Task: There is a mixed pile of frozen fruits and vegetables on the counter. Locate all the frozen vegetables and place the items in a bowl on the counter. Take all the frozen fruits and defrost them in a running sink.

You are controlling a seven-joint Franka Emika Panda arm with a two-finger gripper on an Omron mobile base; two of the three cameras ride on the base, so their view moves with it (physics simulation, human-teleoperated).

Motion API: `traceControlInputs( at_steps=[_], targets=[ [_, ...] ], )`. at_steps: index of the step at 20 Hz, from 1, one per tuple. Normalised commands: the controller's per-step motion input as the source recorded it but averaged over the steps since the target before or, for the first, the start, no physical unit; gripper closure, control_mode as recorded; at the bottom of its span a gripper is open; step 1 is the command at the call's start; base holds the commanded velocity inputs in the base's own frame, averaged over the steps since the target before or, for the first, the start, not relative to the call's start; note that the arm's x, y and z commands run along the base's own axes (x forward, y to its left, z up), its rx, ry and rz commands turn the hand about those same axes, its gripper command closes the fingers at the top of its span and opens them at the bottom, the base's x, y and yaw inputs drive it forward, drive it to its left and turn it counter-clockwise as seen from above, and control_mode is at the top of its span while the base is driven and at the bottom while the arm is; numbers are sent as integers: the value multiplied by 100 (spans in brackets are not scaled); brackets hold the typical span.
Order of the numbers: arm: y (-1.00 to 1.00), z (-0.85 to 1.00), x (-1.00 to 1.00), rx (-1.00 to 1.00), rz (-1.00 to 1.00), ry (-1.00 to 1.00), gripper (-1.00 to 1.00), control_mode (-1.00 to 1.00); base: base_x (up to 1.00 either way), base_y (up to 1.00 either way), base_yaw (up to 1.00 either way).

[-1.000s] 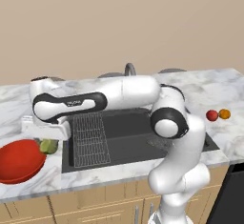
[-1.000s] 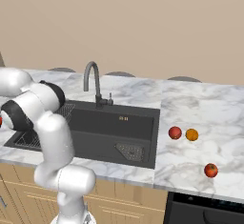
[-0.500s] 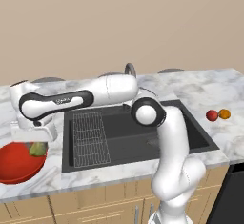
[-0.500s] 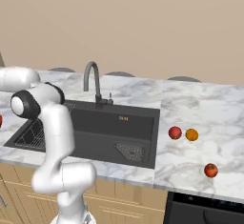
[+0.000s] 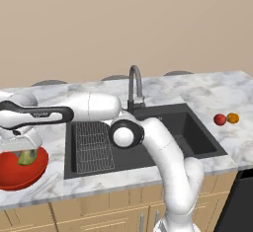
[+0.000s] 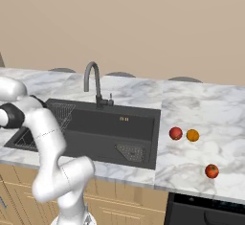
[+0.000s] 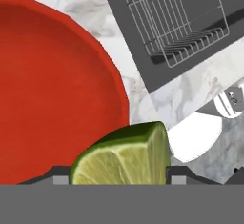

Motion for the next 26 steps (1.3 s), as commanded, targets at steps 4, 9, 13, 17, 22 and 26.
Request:
traceControlInputs(
  at_steps=[4,9,13,17,22,26],
  targets=[
    [-4,-47,29,5,-3,-12,100,-100,0,0,0],
    [0,-59,21,11,-5,-11,100,-100,0,0,0],
    [10,-39,6,14,-4,-5,100,-100,0,0,0],
    [1,-37,7,11,-5,-6,100,-100,0,0,0],
    [0,-39,0,6,-6,-7,-100,-100,0,0,0],
    [-10,-8,0,1,-2,-2,-100,-100,0,0,0]
  ],
)
